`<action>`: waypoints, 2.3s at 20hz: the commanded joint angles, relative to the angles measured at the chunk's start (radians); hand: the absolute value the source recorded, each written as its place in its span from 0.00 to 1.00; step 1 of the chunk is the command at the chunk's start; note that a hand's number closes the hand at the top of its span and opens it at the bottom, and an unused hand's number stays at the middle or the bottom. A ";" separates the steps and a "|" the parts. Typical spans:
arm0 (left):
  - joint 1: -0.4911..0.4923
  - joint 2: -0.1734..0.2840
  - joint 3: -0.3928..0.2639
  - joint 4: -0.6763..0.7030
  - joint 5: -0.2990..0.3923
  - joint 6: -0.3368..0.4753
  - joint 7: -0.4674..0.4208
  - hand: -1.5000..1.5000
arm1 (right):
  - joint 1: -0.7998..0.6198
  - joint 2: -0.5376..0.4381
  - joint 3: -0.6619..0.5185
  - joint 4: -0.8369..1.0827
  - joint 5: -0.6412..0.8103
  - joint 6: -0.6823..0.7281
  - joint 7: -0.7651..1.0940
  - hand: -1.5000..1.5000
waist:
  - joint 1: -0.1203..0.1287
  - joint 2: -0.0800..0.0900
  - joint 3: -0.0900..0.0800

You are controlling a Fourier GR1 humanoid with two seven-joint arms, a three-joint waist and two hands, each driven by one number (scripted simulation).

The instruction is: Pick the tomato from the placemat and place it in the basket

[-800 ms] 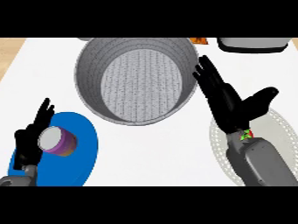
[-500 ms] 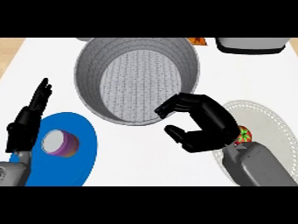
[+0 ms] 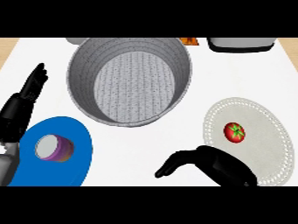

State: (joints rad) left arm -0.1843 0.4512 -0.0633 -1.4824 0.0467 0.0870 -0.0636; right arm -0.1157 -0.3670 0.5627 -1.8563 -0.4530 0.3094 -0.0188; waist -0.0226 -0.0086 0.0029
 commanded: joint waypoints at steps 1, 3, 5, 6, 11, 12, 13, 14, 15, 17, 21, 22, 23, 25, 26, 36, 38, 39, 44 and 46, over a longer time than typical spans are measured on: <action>0.018 0.010 -0.009 -0.029 -0.012 -0.006 0.017 0.50 | -0.042 -0.096 -0.072 -0.126 0.209 -0.062 -0.020 0.00 | -0.006 -0.009 -0.003; -0.015 -0.003 -0.005 -0.003 -0.005 -0.005 0.020 0.50 | -0.114 -0.174 -0.112 -0.154 0.303 -0.077 0.049 0.00 | -0.020 -0.007 -0.006; -0.021 0.027 0.005 -0.003 -0.003 -0.030 0.016 0.50 | -0.213 -0.266 -0.196 -0.129 0.351 -0.050 0.100 0.00 | 0.000 -0.001 -0.007; -0.023 0.002 -0.007 -0.022 -0.006 -0.012 0.012 0.50 | -0.255 -0.325 -0.225 -0.121 0.370 -0.015 0.123 0.00 | 0.008 -0.001 -0.007; -0.046 0.001 -0.024 -0.024 -0.022 -0.018 0.028 0.50 | -0.430 -0.563 -0.180 -0.136 0.450 0.267 0.169 0.00 | 0.043 0.007 -0.008; -0.019 -0.008 -0.030 -0.038 -0.012 -0.021 0.042 0.50 | -0.433 -0.599 -0.186 -0.134 0.424 0.322 0.166 0.00 | 0.044 0.006 -0.007; -0.027 -0.027 -0.042 -0.027 -0.026 -0.009 0.026 0.50 | -0.463 -0.621 -0.174 -0.121 0.419 0.379 0.151 0.00 | 0.044 0.010 -0.007; -0.066 -0.002 -0.027 -0.035 -0.002 -0.042 0.058 0.50 | -0.470 -0.643 -0.151 -0.108 0.433 0.429 0.135 0.00 | 0.043 0.012 -0.005; -0.032 -0.007 -0.031 -0.064 -0.008 -0.031 0.052 0.50 | -0.507 -0.674 -0.170 -0.103 0.402 0.482 0.147 0.00 | 0.053 0.008 -0.006; -0.057 -0.021 -0.031 -0.018 -0.026 -0.023 0.034 0.50 | -0.547 -0.665 -0.134 -0.061 0.411 0.561 0.139 0.00 | 0.046 0.013 -0.005; -0.117 -0.013 0.016 0.064 -0.006 -0.059 0.018 0.50 | -0.600 -0.562 -0.069 0.054 0.535 0.630 0.098 0.00 | 0.043 0.017 -0.004; -0.066 -0.007 0.014 0.009 -0.010 -0.062 0.022 0.50 | -0.575 -0.585 -0.095 0.030 0.533 0.662 0.095 0.00 | 0.037 0.011 -0.003; -0.069 -0.023 -0.002 -0.017 -0.030 -0.045 0.046 0.50 | -0.581 -0.566 -0.090 0.079 0.601 0.666 0.046 0.00 | 0.040 0.012 -0.003; -0.066 -0.025 0.003 -0.057 -0.030 -0.041 0.076 0.50 | -0.590 -0.561 -0.087 0.118 0.661 0.689 0.006 0.00 | 0.041 0.012 -0.002; 0.004 -0.025 0.004 -0.093 -0.044 -0.036 0.059 0.50 | -0.551 -0.541 -0.093 0.069 0.666 0.682 0.049 0.00 | 0.036 0.008 -0.003; -0.001 -0.045 0.032 -0.113 -0.061 -0.067 0.079 0.50 | -0.503 -0.437 0.036 0.251 1.031 0.543 -0.198 0.00 | 0.035 0.011 -0.002; -0.004 -0.053 0.040 -0.055 -0.064 -0.072 0.037 0.50 | -0.540 -0.491 0.065 0.366 1.109 0.497 -0.324 0.00 | 0.041 0.014 -0.002; -0.027 -0.045 0.053 -0.016 -0.071 -0.089 0.023 0.50 | -0.503 -0.477 0.059 0.321 1.115 0.504 -0.301 0.00 | 0.029 0.012 -0.003; 0.006 -0.052 0.059 -0.157 -0.067 -0.094 0.125 0.50 | -0.441 -0.465 0.081 0.363 1.219 0.429 -0.340 0.00 | 0.030 0.008 -0.002; 0.027 -0.077 0.054 -0.119 -0.091 -0.082 0.058 0.50 | -0.472 -0.364 0.117 0.480 1.279 0.378 -0.346 0.00 | 0.037 0.011 -0.003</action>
State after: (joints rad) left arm -0.1851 0.3880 -0.0125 -1.5725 -0.0260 -0.0020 -0.0040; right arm -0.5991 -0.7949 0.6462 -1.4730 0.7345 0.7454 -0.3026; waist 0.0102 0.0018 0.0003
